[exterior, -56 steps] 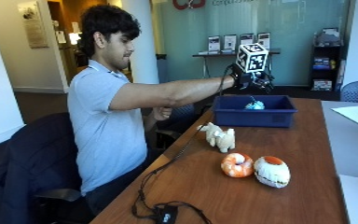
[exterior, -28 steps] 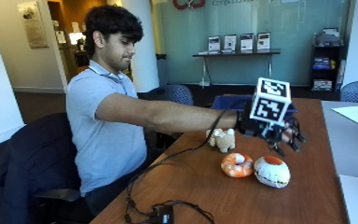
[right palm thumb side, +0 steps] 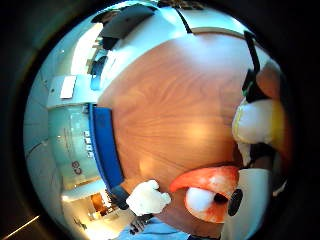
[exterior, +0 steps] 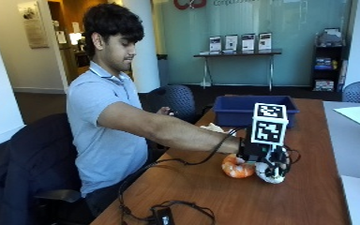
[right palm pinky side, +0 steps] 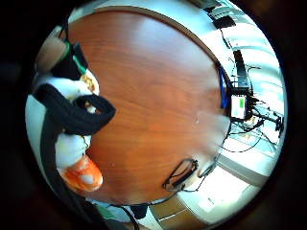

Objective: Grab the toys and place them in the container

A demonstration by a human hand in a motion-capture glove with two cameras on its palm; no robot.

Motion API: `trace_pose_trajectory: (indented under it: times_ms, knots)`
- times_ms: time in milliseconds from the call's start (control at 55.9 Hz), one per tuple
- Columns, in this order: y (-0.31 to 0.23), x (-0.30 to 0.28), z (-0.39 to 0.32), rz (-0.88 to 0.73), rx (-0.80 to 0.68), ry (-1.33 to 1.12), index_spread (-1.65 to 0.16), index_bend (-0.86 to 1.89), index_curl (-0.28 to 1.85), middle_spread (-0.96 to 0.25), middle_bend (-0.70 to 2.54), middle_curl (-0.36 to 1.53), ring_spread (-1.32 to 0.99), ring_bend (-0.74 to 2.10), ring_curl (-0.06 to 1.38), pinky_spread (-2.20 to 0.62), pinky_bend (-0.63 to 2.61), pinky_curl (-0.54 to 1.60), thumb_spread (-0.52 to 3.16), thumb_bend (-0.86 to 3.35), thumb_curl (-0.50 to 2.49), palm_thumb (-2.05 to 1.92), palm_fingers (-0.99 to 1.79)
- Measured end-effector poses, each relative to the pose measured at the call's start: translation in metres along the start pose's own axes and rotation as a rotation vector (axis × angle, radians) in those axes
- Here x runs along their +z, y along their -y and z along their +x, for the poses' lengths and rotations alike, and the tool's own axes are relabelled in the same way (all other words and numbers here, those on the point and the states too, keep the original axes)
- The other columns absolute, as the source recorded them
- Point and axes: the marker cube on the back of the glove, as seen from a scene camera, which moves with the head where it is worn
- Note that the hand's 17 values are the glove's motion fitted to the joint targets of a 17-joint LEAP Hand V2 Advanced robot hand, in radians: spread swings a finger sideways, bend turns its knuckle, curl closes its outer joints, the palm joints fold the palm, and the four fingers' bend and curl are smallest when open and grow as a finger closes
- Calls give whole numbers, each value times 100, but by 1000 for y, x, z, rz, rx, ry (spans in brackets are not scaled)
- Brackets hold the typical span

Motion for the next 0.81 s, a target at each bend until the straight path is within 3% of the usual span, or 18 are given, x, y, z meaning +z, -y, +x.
trace_pose_trajectory:
  times_ms: [72, 322, 537, 805]
  knots:
    - [1, -10, -2, 47, -3, 27, -24, 30, 41, 1, 33, 36, -10, 77, 34, -27, 97, 32, 157, 50, 54, 75, 94]
    - [1, -76, -62, 144, -71, 80, -21, 30, 48, -1, 35, 41, -15, 80, 39, -33, 94, 34, 152, 53, 60, 85, 97]
    - [-11, -131, -168, 214, -232, 104, -20, 28, 51, -1, 33, 43, -16, 78, 40, -35, 93, 36, 150, 53, 63, 87, 98]
    - [-55, -140, -323, 174, -506, 106, -19, 25, 54, -2, 30, 46, -17, 76, 41, -35, 92, 37, 148, 53, 65, 87, 98]
